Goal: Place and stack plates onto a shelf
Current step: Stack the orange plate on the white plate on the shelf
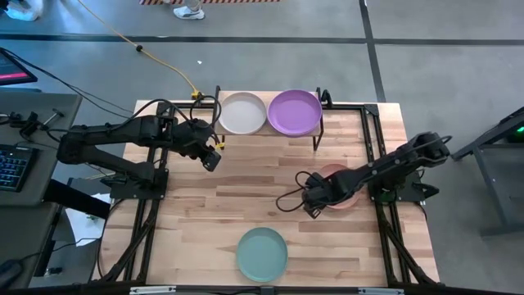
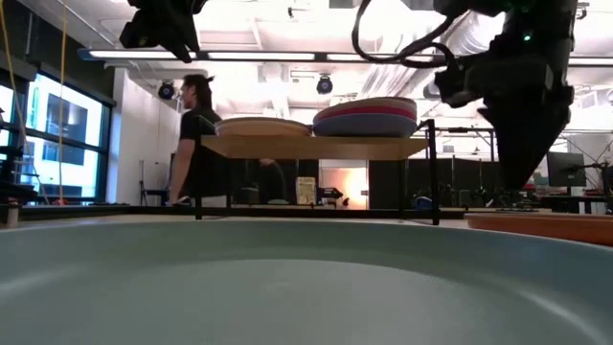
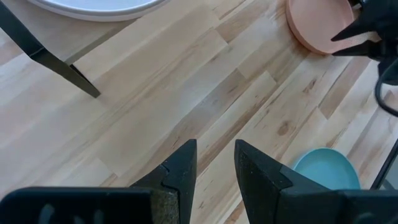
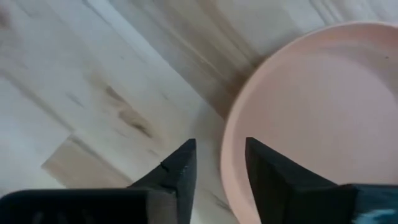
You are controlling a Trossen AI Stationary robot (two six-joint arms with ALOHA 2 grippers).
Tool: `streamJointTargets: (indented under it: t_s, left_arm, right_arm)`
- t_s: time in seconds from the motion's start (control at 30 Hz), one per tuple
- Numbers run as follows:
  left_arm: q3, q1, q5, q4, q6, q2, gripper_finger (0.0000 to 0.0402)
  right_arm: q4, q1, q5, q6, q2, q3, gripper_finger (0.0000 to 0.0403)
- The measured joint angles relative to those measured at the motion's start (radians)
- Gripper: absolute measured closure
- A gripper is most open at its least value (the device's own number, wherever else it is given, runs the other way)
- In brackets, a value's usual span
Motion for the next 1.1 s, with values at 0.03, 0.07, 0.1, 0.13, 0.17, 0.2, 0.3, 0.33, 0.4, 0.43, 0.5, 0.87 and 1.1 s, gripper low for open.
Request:
streamJointTargets:
  t_s: [0.03, 0.07, 0.1, 0.13, 0.17, 0.2, 0.3, 0.33, 0.4, 0.43, 0.5, 0.87, 1.1]
  left_arm:
    - [0.000, 0.000, 0.000, 0.000, 0.000, 0.000, 0.0304]
    - [0.000, 0.000, 0.000, 0.000, 0.000, 0.000, 0.0304]
    - [0.000, 0.000, 0.000, 0.000, 0.000, 0.000, 0.0304]
    - [0.000, 0.000, 0.000, 0.000, 0.000, 0.000, 0.0304]
    - [0.000, 0.000, 0.000, 0.000, 0.000, 0.000, 0.0304]
    - [0.000, 0.000, 0.000, 0.000, 0.000, 0.000, 0.0304]
    - [0.000, 0.000, 0.000, 0.000, 0.000, 0.000, 0.0304]
    - [0.000, 0.000, 0.000, 0.000, 0.000, 0.000, 0.0304]
    - [0.000, 0.000, 0.000, 0.000, 0.000, 0.000, 0.0304]
    - [0.000, 0.000, 0.000, 0.000, 0.000, 0.000, 0.0304]
    - [0.000, 0.000, 0.000, 0.000, 0.000, 0.000, 0.0304]
    - [0.000, 0.000, 0.000, 0.000, 0.000, 0.000, 0.0304]
    - [0.000, 0.000, 0.000, 0.000, -0.001, 0.000, 0.0304]
  right_arm:
    - [0.001, 0.000, 0.005, 0.000, 0.008, 0.000, 0.0282]
    - [0.003, 0.000, 0.005, 0.000, 0.018, 0.000, 0.0277]
    - [0.005, 0.000, 0.004, 0.000, 0.031, 0.000, 0.0272]
    - [0.006, 0.000, 0.003, 0.000, 0.045, 0.000, 0.0269]
    - [0.005, 0.000, 0.001, 0.000, 0.059, 0.000, 0.0267]
    - [0.002, 0.000, 0.000, 0.000, 0.073, 0.000, 0.0266]
    - [-0.002, 0.000, 0.000, 0.008, 0.111, 0.000, 0.0265]
    - [0.000, 0.000, 0.000, 0.008, 0.122, 0.000, 0.0265]
    - [0.001, 0.000, -0.010, 0.008, 0.145, 0.000, 0.0265]
    - [0.003, 0.000, -0.016, 0.008, 0.155, 0.000, 0.0265]
    - [0.003, 0.000, -0.022, 0.008, 0.174, 0.000, 0.0265]
    - [0.013, 0.000, -0.027, 0.030, 0.199, 0.000, 0.0312]
    - [0.009, 0.000, -0.045, 0.033, 0.199, 0.000, 0.0391]
